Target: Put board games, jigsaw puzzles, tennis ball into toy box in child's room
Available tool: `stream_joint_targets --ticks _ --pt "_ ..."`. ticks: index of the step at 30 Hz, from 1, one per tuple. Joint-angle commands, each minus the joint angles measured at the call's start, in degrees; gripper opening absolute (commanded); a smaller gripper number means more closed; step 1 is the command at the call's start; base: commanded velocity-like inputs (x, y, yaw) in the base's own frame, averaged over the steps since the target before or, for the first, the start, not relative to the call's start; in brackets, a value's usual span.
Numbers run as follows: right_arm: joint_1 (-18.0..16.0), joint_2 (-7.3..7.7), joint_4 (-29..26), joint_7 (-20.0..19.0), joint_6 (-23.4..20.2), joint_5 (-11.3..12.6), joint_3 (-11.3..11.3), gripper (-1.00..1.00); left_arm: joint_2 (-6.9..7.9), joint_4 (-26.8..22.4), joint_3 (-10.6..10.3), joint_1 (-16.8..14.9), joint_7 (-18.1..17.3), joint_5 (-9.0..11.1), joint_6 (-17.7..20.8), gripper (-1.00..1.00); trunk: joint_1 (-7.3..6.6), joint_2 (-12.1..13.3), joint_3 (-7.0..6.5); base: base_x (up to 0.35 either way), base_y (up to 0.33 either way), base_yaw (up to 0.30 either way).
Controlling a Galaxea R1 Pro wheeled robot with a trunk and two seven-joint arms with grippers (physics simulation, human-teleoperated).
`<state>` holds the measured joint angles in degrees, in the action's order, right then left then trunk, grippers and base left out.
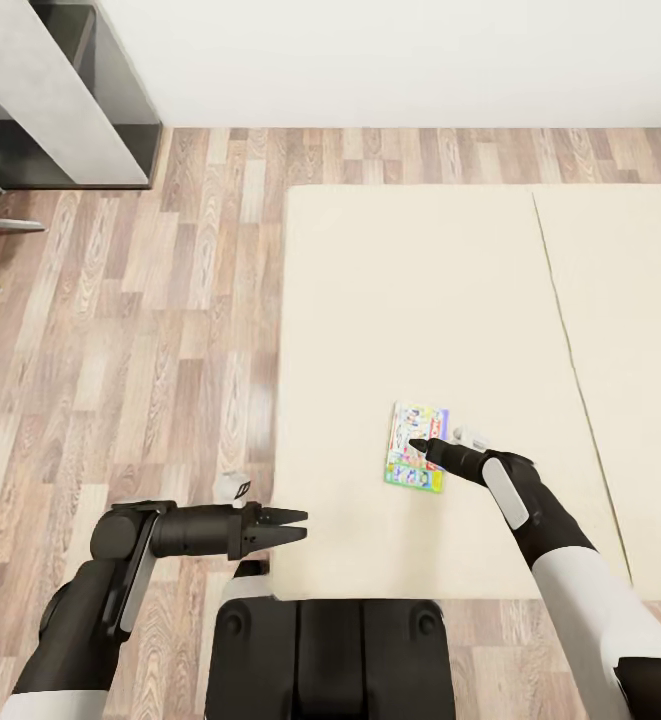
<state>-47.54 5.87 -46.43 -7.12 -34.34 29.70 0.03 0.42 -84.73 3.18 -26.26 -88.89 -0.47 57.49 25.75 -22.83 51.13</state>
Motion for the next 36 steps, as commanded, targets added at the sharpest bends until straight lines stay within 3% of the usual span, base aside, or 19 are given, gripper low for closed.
stream_joint_targets --ticks 1,15,36 --pt "-0.01 0.02 -0.07 -0.08 -0.25 0.16 -0.01 1.00 0.02 0.00 -0.01 -0.02 -0.23 -0.06 0.60 1.00 0.03 -0.09 0.06 0.000 0.265 0.000" --pt "-0.01 0.03 -0.07 -0.08 -0.20 0.11 -0.01 1.00 0.02 0.00 -0.01 -0.02 -0.23 -0.06 0.60 1.00 0.03 -0.09 0.06 0.000 0.239 0.000" --pt "-0.01 0.11 -0.07 -0.08 -0.20 0.10 -0.02 1.00 0.02 0.00 -0.01 -0.02 -0.23 -0.06 0.60 1.00 0.03 -0.09 0.06 0.000 0.089 0.000"
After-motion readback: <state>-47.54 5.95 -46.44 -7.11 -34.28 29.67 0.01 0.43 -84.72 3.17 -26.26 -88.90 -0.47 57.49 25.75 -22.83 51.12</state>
